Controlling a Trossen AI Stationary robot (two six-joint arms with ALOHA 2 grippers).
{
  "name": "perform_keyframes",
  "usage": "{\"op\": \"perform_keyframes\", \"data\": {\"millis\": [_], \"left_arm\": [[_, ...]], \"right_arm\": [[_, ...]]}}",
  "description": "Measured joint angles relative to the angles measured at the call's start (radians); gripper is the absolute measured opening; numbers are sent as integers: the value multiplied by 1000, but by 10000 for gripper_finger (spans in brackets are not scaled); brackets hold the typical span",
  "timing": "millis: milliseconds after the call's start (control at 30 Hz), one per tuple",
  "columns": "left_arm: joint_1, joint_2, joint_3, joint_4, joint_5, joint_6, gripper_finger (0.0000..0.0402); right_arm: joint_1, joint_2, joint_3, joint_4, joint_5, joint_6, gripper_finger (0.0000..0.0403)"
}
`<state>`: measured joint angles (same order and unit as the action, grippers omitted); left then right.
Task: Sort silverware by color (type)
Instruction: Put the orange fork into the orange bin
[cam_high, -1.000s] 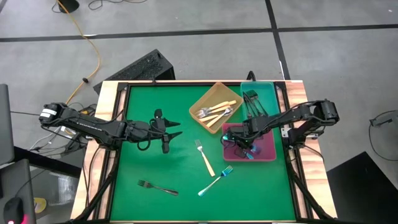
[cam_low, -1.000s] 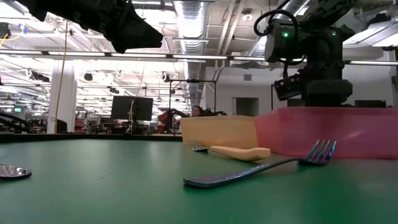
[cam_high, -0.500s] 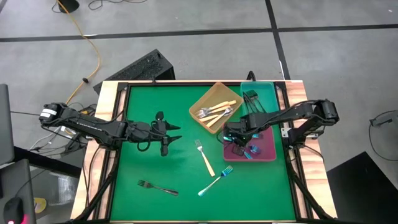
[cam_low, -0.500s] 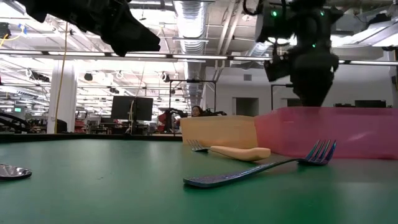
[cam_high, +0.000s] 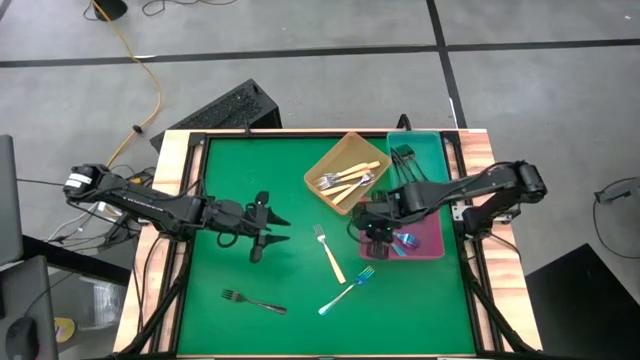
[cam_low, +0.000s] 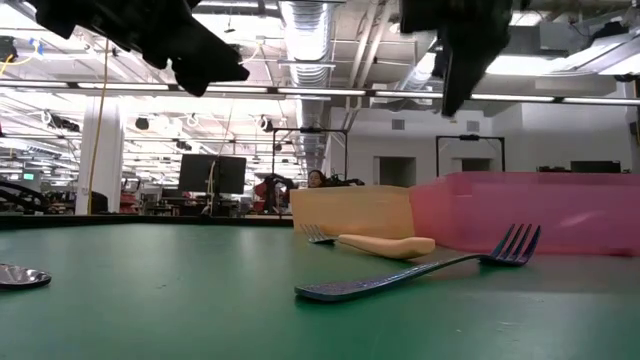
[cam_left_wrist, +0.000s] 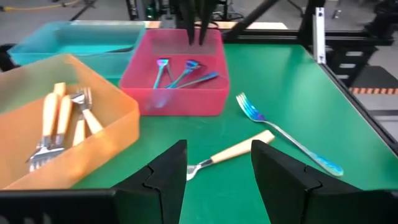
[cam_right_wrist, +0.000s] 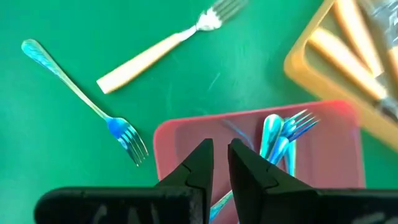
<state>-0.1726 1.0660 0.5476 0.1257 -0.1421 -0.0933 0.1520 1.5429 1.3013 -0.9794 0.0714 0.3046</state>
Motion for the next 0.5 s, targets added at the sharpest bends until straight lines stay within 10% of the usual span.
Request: {"op": "perform_keyframes", "data": {"millis": [500], "left_arm": [[-73, 20, 74, -42, 1, 29, 163]], "right_arm": [[202, -1, 264, -267, 163, -17, 73]]}}
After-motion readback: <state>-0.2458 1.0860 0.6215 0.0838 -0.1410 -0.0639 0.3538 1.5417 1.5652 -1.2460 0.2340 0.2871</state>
